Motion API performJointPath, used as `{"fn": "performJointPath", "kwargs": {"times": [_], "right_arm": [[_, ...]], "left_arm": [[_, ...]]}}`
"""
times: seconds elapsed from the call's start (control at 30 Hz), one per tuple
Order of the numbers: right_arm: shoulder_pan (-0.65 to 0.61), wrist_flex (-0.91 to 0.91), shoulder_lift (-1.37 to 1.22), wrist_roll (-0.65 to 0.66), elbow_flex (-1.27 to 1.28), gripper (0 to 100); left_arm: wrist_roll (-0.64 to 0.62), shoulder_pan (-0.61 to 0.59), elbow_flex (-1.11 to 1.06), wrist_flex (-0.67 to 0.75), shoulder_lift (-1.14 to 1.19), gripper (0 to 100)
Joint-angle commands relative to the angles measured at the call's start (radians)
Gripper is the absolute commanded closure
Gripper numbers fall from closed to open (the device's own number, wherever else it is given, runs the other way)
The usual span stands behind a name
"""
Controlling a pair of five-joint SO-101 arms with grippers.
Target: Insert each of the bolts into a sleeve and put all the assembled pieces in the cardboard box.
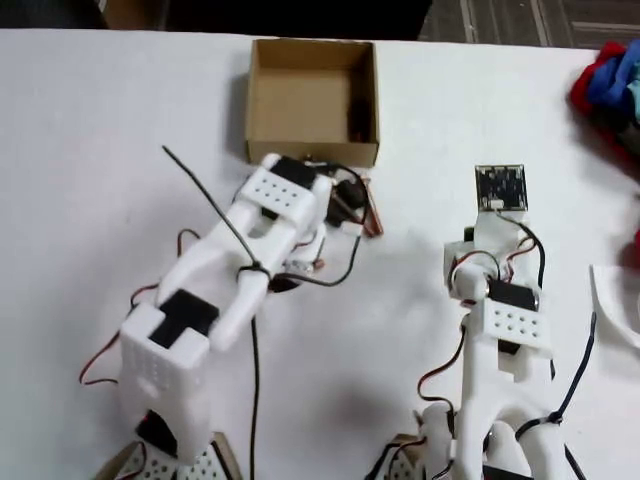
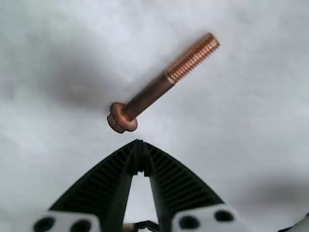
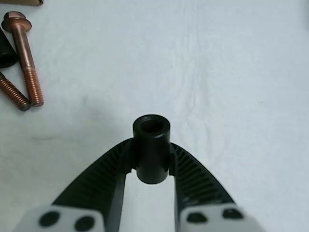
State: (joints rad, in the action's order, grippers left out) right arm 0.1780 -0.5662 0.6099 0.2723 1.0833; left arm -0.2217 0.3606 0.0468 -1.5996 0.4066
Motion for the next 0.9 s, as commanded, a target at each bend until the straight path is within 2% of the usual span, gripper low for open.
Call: {"fn": "performJointPath", "kwargs": {"times": [0.0,0.23,0.4,0.8,0.87], "right_arm": [[0.008,0.019,0.051,-0.005,-0.046,97.6],[0.008,0.019,0.051,-0.005,-0.046,97.6],[0.008,0.019,0.051,-0.005,-0.046,97.6],[0.007,0.019,0.051,-0.005,-0.046,97.6],[0.007,0.019,0.051,-0.005,-0.046,97.6]], "left_arm": [[-0.011,0.002,0.019,0.017,0.066,97],[-0.011,-0.066,0.153,0.078,0.167,97],[-0.006,-0.112,0.236,0.069,0.167,97],[-0.015,-0.11,0.317,0.054,0.169,97],[-0.08,-0.114,0.341,0.054,0.172,94]]}}
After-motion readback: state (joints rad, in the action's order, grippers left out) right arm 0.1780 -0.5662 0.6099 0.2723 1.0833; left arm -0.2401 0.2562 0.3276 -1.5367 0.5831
